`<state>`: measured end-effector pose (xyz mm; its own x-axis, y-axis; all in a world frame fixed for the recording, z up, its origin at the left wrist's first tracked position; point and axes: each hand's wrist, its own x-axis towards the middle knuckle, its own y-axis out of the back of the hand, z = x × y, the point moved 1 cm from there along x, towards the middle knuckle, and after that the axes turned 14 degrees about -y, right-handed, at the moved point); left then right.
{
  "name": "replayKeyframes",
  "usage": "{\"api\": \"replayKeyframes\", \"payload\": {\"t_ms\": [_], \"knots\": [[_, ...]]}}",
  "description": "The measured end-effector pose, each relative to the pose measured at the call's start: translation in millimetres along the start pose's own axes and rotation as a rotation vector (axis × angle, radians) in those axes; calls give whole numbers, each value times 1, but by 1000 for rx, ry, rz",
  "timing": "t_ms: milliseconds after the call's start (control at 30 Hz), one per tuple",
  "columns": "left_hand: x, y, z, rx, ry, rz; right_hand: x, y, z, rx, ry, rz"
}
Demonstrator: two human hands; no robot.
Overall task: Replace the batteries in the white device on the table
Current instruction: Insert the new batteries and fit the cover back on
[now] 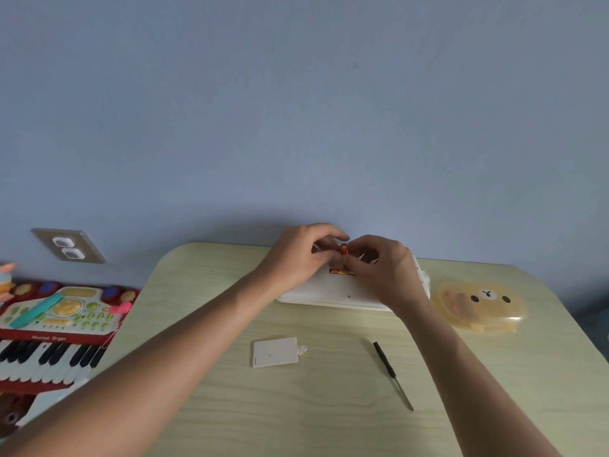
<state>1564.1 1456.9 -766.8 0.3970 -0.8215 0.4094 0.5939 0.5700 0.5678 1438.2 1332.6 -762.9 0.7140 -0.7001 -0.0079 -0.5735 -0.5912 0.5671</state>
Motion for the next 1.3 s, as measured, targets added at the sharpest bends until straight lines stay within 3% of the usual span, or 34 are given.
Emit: {"api": "replayKeyframes", "payload": {"t_ms": [200,433,633,800,1067,1300], "knots": [[3,-8,-4,3,-5,5,4,4,7,49,-21,20],[4,-9,-14,64,-65,-43,4,2,19,-37,10,132],[7,-2,-11,85,-68,-104,2,5,18,-136,82,119],[3,6,-12,228,-131,-101,-4,15,22,-161,68,151],[-4,5,-17,204,-143,-49,-6,8,28,-200,185,216],[-7,4,-17,254,-201,-65,-22,4,26,-506,417,242]]}}
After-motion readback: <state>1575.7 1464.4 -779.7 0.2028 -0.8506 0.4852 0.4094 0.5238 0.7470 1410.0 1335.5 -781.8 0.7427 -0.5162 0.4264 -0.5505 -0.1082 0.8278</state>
